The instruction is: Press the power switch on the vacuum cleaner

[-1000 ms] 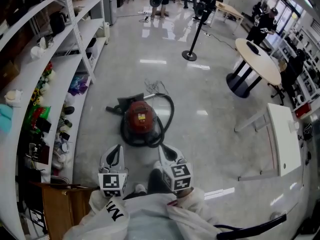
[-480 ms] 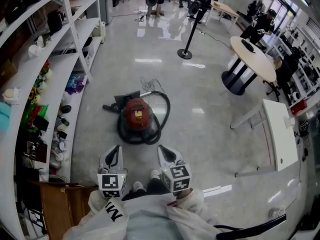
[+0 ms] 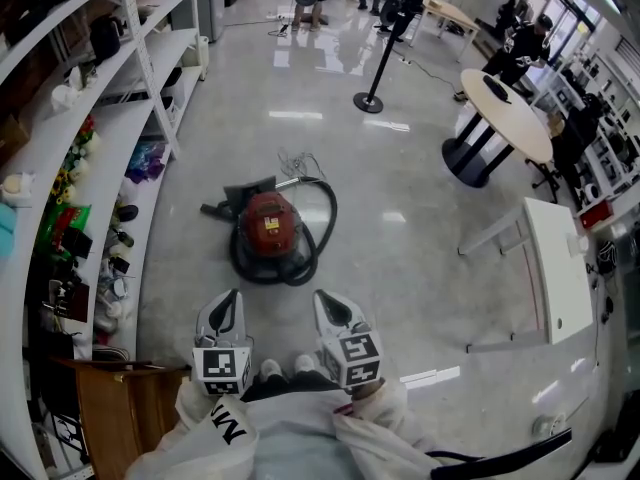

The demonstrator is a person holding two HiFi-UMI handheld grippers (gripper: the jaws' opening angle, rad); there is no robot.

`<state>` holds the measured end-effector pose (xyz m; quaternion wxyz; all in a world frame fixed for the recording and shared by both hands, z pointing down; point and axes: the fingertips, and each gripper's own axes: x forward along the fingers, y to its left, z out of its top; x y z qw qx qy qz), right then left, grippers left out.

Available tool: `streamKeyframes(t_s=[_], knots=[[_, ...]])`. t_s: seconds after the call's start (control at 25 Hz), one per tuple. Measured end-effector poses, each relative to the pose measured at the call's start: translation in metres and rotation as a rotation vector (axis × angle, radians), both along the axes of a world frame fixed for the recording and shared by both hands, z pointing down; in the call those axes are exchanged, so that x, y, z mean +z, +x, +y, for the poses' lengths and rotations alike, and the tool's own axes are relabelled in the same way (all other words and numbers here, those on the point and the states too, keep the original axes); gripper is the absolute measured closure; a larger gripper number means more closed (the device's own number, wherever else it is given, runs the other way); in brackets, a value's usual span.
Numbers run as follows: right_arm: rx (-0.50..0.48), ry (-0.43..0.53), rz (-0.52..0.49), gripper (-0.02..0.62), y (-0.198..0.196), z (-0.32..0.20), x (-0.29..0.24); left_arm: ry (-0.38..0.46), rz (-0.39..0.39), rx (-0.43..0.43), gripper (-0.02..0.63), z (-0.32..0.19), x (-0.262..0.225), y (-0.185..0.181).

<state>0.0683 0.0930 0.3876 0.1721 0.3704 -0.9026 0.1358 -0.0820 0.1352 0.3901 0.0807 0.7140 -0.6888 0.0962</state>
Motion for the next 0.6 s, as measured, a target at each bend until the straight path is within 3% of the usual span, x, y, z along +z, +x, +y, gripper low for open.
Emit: streamKeyframes(t_s=[0.6], knots=[[-0.043, 0.025, -0.034, 0.595, 0.017, -0.028, -0.01, 0.022, -0.033, -0.009, 0.606, -0.027, -0.021, 0.032]])
